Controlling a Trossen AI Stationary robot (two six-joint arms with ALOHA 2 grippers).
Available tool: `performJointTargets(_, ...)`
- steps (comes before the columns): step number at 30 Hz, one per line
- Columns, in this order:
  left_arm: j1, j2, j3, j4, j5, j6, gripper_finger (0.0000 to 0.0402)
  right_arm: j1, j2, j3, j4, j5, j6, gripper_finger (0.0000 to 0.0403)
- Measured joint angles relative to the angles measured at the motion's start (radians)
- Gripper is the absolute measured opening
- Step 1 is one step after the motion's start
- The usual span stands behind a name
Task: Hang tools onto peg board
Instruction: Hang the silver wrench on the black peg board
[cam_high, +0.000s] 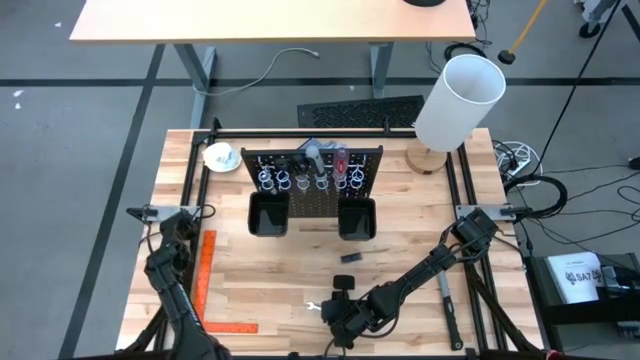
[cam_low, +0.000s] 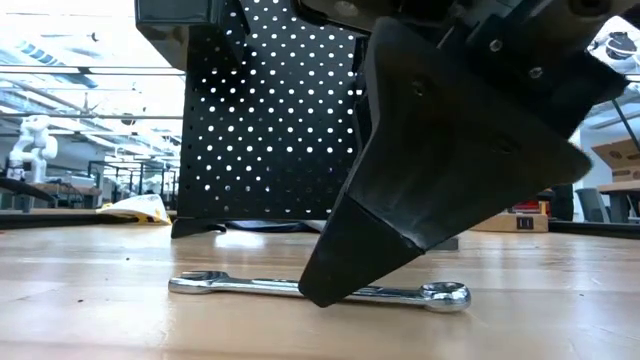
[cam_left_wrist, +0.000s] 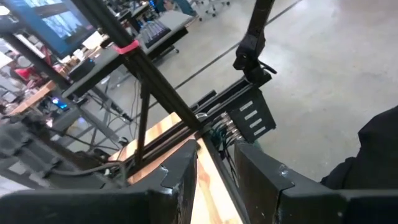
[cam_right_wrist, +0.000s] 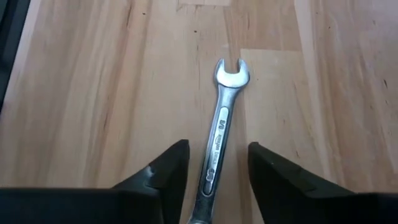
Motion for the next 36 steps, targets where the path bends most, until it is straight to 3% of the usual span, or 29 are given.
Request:
performJointTargets(6,-0.019,-0.029,0.0,-0.037,-0.028,-0.013,0.0116,0.0,0.0,0.002,0.003,0.008,0.0,0.0175)
performJointTargets(10,-0.015,-0.032,0.0,-0.001,0.022,-0.001,0.0116,0.0,0.0,0.003,0.005,0.009,0.001,0.0175)
performJointTargets(16,0.003,-0.014,0.0,0.201,0.273,0.091,0.0116,-0.006,-0.001,0.003,0.005,0.016,0.004,0.0171)
performJointTargets(22,0.026,-0.011,0.0,0.337,0.442,0.145,0.0116,-0.01,-0.002,0.003,0.006,0.016,0.004,0.0167)
performJointTargets(28,0.057,-0.011,0.0,0.5,0.694,0.147,0.0116,-0.012,-0.003,0.003,0.006,0.016,0.004,0.0167)
performJointTargets(30,0.066,-0.011,0.0,0.509,0.69,0.145,0.0116,-0.012,-0.003,0.003,0.006,0.015,0.004,0.0167)
performJointTargets(36,0.116,-0.011,0.0,0.38,0.47,0.062,0.0103,-0.01,-0.003,0.004,0.006,0.009,0.004,0.0167)
